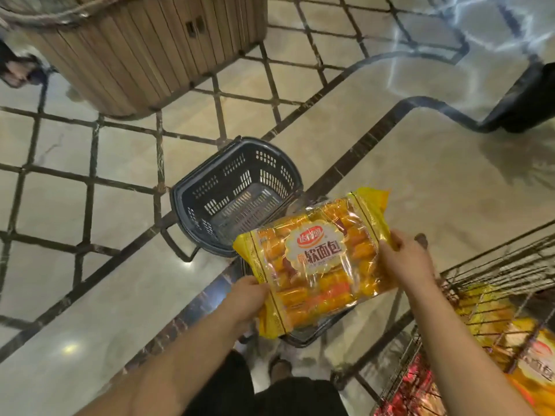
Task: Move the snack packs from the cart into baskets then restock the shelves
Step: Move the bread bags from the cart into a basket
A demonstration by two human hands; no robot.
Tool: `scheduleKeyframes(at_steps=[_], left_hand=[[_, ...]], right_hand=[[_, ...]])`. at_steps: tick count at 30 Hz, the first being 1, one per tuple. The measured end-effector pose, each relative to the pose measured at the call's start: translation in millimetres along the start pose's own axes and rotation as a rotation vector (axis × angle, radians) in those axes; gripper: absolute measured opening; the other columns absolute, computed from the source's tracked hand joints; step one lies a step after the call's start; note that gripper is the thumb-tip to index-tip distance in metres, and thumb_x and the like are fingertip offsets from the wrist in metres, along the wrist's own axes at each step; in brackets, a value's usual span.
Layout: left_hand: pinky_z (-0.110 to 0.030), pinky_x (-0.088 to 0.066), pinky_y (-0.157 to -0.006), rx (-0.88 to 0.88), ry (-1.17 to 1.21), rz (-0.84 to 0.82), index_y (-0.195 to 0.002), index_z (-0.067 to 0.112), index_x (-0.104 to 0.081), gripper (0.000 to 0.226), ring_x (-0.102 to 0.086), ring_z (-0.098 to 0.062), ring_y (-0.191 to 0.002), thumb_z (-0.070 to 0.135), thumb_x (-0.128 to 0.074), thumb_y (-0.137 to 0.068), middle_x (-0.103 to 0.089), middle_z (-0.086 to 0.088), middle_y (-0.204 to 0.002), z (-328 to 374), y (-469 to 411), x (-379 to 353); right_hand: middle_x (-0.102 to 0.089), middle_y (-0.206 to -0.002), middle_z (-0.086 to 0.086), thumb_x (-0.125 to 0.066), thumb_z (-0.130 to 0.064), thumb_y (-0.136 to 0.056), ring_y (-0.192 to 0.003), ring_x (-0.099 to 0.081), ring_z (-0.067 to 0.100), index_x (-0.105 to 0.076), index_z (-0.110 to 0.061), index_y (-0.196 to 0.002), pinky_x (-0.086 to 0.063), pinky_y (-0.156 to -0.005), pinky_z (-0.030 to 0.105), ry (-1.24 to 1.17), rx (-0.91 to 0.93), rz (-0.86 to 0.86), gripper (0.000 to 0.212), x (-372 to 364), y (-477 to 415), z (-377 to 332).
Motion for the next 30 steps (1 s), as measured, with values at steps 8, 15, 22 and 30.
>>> scheduleKeyframes(at_steps=[8,15,22,30], left_hand=[[-0.02,-0.055,-0.05,0.27,0.193,-0.046,-0.094,0.015,-0.069,0.019,-0.066,-0.006,-0.05,0.001,-0.058,-0.101,-0.072,0.001,-0.065,-58,-118,-57],[-0.043,-0.055,-0.097,0.436,0.199,0.036,-0.099,0.012,-0.068,0.008,-0.067,-0.03,-0.102,0.011,-0.06,-0.1,-0.072,-0.014,-0.11,-120,-243,-83],[-0.037,-0.049,-0.107,0.57,0.233,-0.003,-0.138,0.012,-0.058,0.037,-0.05,-0.033,-0.135,0.015,-0.058,-0.101,-0.055,-0.015,-0.147,-183,-324,-116],[-0.04,-0.04,-0.114,0.563,0.296,0.022,-0.125,0.026,-0.058,0.031,-0.053,-0.022,-0.126,0.004,-0.049,-0.104,-0.064,0.002,-0.125,-222,-368,-131]], right_hand=[[-0.065,-0.118,0.024,-0.057,-0.03,-0.096,-0.11,-0.059,0.043,-0.069,-0.017,-0.123,-0.042,-0.097,0.043,0.275,0.052,-0.019,0.032,-101,-108,45],[-0.067,-0.104,0.019,-0.052,-0.02,-0.092,-0.095,-0.063,0.04,-0.067,-0.016,-0.101,-0.052,-0.082,0.044,0.308,0.079,-0.11,0.019,-213,-185,87],[-0.061,-0.089,0.002,-0.047,-0.019,-0.097,-0.084,-0.061,0.028,-0.063,-0.022,-0.1,-0.053,-0.074,0.041,0.257,0.013,-0.197,0.017,-299,-235,139],[-0.066,-0.12,0.012,-0.051,-0.018,-0.099,-0.108,-0.062,0.035,-0.058,-0.019,-0.134,-0.053,-0.091,0.046,0.16,-0.087,-0.293,0.035,-362,-247,185]])
Point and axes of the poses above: each hand's wrist, its own y-axis away from the middle knuckle, its own x-axis out of the back of the hand, z = x × y, the point moved 10 cm from there along -y, towards the middle knuckle
